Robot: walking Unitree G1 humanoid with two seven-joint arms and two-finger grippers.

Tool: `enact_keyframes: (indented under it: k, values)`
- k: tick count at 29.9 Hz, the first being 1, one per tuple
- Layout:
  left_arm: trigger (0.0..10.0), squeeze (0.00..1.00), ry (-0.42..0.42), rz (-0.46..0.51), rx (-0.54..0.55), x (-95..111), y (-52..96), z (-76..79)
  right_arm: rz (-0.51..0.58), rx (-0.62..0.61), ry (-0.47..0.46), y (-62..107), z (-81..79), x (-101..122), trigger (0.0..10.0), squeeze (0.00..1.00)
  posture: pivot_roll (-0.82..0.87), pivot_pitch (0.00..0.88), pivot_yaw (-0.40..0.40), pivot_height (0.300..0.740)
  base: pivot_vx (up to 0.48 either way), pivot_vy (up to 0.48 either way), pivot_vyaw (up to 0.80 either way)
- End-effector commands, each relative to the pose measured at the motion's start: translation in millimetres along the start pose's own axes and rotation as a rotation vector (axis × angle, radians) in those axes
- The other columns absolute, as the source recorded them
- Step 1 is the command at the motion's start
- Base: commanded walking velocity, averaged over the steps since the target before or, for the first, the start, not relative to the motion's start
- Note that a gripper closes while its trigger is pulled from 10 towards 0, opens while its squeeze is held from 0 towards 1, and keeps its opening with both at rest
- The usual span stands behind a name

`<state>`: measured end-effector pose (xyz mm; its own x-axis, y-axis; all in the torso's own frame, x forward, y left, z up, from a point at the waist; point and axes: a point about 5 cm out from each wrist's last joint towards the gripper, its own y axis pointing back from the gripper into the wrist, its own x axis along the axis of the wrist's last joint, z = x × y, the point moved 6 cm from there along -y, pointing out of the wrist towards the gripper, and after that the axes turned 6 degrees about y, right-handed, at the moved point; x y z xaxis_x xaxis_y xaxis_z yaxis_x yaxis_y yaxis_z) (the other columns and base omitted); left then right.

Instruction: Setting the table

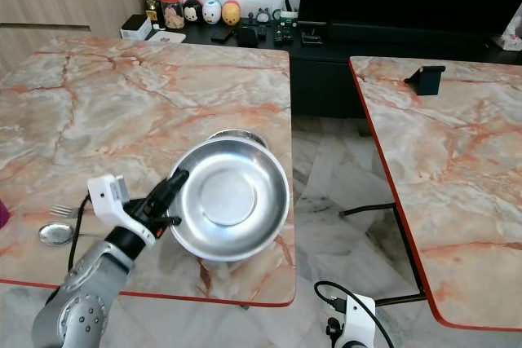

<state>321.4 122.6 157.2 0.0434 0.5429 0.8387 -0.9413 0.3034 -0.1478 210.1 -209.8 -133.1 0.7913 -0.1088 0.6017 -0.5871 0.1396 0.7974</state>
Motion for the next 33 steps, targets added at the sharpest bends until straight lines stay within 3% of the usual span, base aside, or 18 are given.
enact_keyframes:
  k: [1,7,11,33]
  values:
    - [10.0,0.0,-0.054,0.071,-0.002,16,-4.6,7.0,0.006,-0.014,-0.007,0.0,4.7,1,10.0,0.0,0.09,0.0,-0.078,0.74,0.0,0.0,0.0]
    - [10.0,0.0,-0.103,0.064,0.049,13,-6.9,-3.1,0.007,-0.012,-0.009,0.0,4.4,2,10.0,0.0,0.09,0.0,-0.078,0.74,0.0,0.0,0.0]
    - [10.0,0.0,-0.077,0.063,0.028,12,-9.2,4.0,0.006,-0.01,-0.009,0.1,4.3,1,10.0,0.0,0.08,0.0,-0.075,0.74,-0.12,0.0,0.0]
    - [10.0,0.0,-0.056,0.064,0.0,8,-9.9,10.1,-0.003,0.0,0.0,0.9,1.9,-4,10.0,0.0,0.08,0.0,-0.066,0.74,-0.024,0.0,0.0]
